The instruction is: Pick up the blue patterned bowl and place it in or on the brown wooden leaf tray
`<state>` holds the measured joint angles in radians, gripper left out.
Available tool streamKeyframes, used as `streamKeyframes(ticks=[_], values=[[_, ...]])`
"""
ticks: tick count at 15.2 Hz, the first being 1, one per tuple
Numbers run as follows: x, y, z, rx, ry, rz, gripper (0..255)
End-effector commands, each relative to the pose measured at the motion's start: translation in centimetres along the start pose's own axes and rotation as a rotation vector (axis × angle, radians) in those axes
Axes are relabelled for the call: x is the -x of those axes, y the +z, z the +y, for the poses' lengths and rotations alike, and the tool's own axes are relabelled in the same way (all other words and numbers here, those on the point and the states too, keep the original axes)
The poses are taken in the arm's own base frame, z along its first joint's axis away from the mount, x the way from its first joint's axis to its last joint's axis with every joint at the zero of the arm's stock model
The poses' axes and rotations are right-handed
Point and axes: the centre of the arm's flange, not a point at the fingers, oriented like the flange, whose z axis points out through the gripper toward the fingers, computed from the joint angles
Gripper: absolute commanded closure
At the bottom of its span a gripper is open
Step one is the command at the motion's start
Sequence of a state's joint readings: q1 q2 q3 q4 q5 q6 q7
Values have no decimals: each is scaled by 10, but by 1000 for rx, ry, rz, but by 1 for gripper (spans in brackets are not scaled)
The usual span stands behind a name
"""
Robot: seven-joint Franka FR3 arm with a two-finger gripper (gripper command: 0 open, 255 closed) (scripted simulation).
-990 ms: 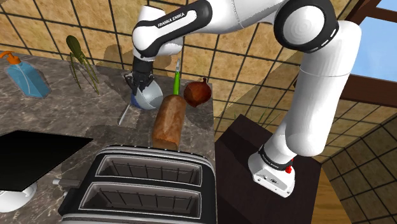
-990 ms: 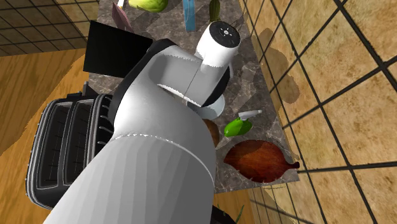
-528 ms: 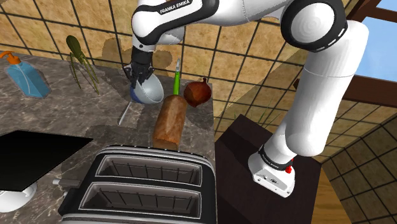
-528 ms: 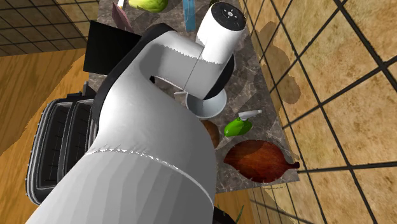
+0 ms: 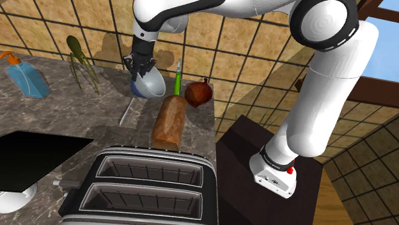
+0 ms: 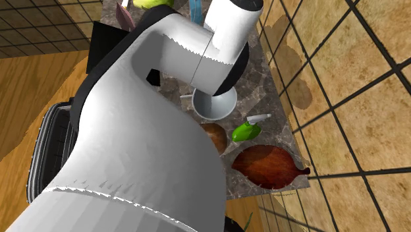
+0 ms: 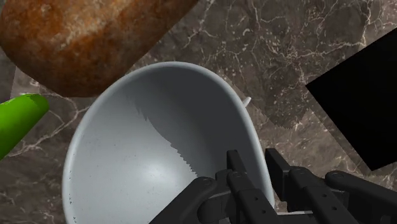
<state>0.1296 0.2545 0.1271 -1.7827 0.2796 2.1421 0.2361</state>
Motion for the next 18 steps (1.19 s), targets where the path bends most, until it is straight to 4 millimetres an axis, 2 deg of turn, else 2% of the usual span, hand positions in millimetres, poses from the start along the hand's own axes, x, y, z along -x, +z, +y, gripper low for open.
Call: streamKeyframes(ticks=[1, 18], values=[[4, -12, 17, 0, 0, 1, 255], [49, -115, 211, 0, 0, 1, 255]])
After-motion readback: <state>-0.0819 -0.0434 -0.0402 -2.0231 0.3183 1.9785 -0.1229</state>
